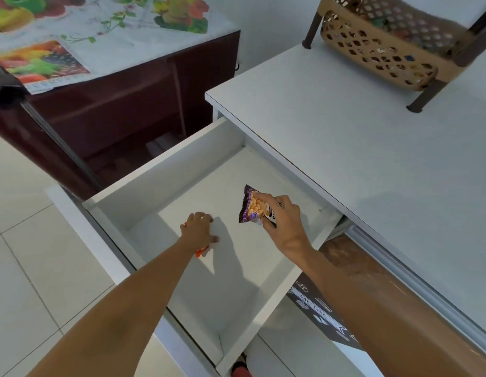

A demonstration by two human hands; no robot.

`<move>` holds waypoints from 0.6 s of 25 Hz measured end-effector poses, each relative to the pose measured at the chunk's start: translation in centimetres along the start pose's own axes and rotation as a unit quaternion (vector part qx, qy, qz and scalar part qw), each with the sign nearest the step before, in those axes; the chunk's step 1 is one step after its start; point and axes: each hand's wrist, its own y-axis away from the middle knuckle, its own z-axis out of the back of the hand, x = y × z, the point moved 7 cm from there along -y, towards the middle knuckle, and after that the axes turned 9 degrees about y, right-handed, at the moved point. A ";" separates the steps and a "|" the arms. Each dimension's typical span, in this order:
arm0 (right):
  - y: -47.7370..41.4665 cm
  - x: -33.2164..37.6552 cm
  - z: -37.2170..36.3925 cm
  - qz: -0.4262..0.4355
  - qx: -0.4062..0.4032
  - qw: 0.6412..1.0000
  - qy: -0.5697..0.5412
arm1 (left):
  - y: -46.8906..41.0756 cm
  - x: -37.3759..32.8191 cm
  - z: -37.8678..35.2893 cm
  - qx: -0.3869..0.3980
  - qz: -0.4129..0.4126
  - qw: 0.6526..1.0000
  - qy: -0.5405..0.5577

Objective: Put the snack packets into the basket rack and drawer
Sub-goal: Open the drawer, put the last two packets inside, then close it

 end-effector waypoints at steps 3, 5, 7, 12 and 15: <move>-1.0 0.5 -0.8 -0.002 0.016 1.000 -0.006 | 1.2 -3.1 3.5 -0.019 -0.083 0.996 0.036; -1.5 0.7 -1.7 0.001 0.027 1.000 -0.006 | 3.5 -4.2 6.7 -0.076 -0.143 0.985 0.056; -2.2 0.7 -3.0 0.001 0.045 0.999 0.006 | 6.3 -4.0 9.7 -0.140 -0.181 0.971 0.061; -3.7 -0.5 -8.7 -0.023 0.162 0.981 0.108 | 10.7 -1.0 13.4 -0.206 -0.185 0.960 0.044; -3.9 -1.2 -11.7 -0.013 0.210 0.961 0.179 | 11.4 0.4 13.4 -0.214 -0.167 0.961 0.048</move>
